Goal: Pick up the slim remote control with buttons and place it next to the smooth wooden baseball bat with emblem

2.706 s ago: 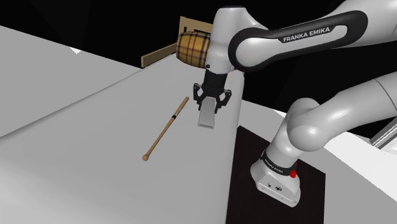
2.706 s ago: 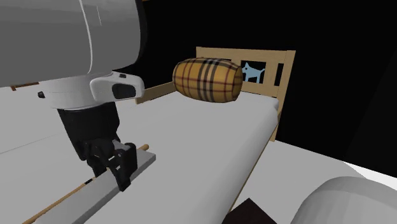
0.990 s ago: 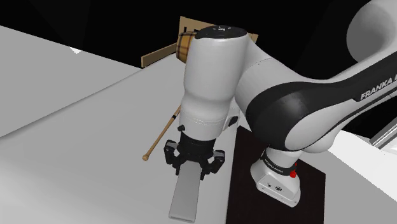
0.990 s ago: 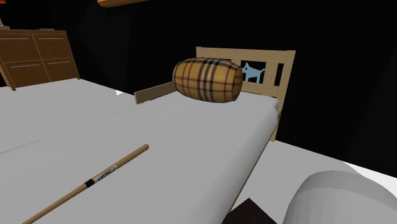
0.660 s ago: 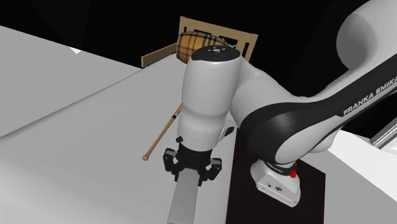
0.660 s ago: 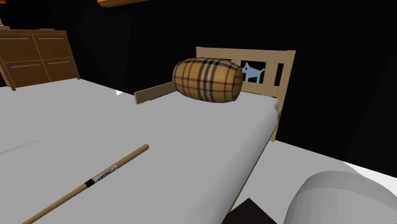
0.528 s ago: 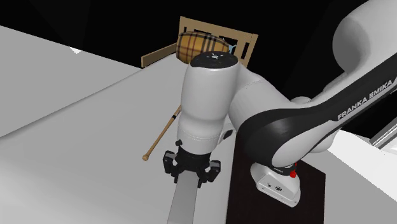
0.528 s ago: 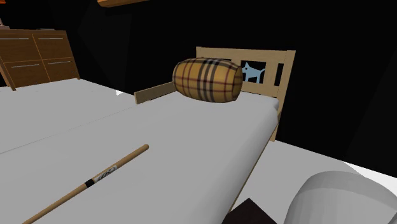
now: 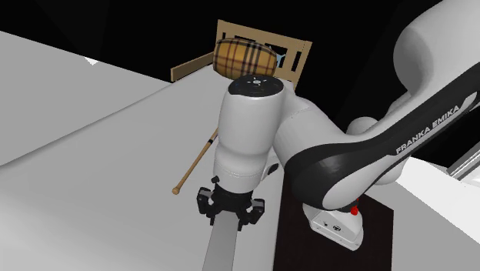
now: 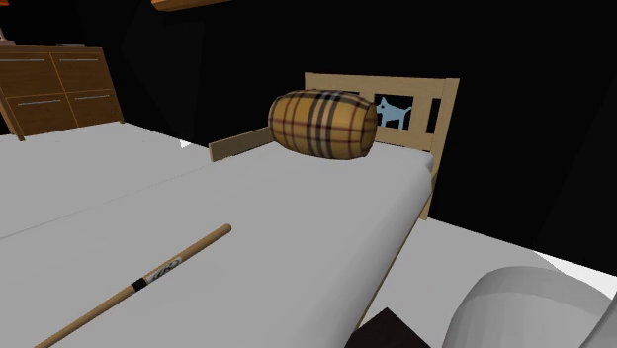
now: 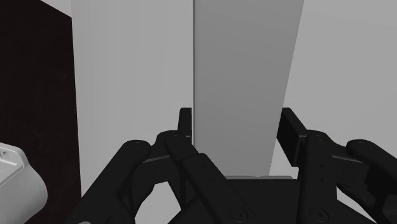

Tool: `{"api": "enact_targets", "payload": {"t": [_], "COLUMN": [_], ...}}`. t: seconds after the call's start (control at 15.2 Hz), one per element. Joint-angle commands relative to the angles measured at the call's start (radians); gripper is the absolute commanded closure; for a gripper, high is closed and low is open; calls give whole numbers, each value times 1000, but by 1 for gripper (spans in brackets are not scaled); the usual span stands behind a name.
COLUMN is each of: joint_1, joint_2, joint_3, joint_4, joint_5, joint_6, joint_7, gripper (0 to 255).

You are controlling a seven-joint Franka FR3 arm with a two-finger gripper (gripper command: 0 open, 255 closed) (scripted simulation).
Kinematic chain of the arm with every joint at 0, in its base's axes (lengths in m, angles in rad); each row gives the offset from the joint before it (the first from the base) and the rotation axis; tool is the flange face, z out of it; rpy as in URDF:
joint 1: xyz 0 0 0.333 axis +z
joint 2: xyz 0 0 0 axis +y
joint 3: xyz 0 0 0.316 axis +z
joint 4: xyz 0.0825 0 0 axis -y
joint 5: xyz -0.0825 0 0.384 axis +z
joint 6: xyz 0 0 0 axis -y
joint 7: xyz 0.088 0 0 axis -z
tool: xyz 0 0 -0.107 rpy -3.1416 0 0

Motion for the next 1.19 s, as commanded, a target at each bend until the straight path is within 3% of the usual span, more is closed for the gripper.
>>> {"api": "enact_targets", "payload": {"t": [0.0, 0.07, 0.4, 0.66, 1.12], "joint_1": [0, 0, 0, 24, 24], "joint_2": [0, 0, 0, -93, -93], "joint_3": [0, 0, 0, -59, -60], "joint_4": [0, 0, 0, 69, 69], "joint_5": [0, 0, 0, 21, 20], "joint_6": [0, 0, 0, -155, -155], "joint_7": [0, 0, 0, -27, -27], "gripper": [255, 0, 0, 0, 0]}}
